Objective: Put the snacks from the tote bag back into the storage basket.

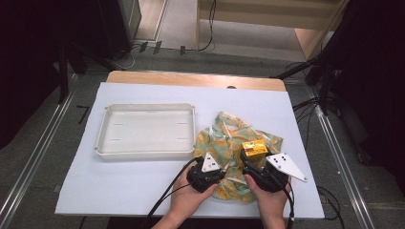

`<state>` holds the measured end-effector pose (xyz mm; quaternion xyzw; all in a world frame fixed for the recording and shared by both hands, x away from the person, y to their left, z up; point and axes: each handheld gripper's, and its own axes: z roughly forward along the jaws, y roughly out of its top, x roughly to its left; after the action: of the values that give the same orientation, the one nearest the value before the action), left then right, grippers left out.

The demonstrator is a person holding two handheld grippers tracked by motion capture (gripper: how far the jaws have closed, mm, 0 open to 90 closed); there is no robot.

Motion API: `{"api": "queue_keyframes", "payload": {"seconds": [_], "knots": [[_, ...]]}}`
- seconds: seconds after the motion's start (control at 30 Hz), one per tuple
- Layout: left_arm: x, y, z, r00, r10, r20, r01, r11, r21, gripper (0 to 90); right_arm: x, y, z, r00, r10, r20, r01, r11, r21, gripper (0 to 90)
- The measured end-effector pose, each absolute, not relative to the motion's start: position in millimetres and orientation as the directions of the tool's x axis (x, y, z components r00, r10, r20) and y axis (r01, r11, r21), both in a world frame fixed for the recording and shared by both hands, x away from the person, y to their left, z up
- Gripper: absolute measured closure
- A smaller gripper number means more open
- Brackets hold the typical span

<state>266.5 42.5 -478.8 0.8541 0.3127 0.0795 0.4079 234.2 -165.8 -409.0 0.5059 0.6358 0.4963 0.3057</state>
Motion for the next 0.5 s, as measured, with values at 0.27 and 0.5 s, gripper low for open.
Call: {"api": "queue_keyframes", "payload": {"seconds": [0.27, 0.5], "knots": [[266, 45, -478, 0.8, 0.584, -0.138, 0.461, -0.451, 0.764, 79.5, 232, -171, -400, -0.32, 0.939, 0.123, 0.326, -0.013, 0.945, 29.4], [259, 51, -474, 0.804, 0.581, -0.128, 0.418, -0.399, 0.816, 71.3, 230, -174, -392, -0.34, 0.931, 0.13, 0.313, -0.018, 0.949, 29.4]]}}
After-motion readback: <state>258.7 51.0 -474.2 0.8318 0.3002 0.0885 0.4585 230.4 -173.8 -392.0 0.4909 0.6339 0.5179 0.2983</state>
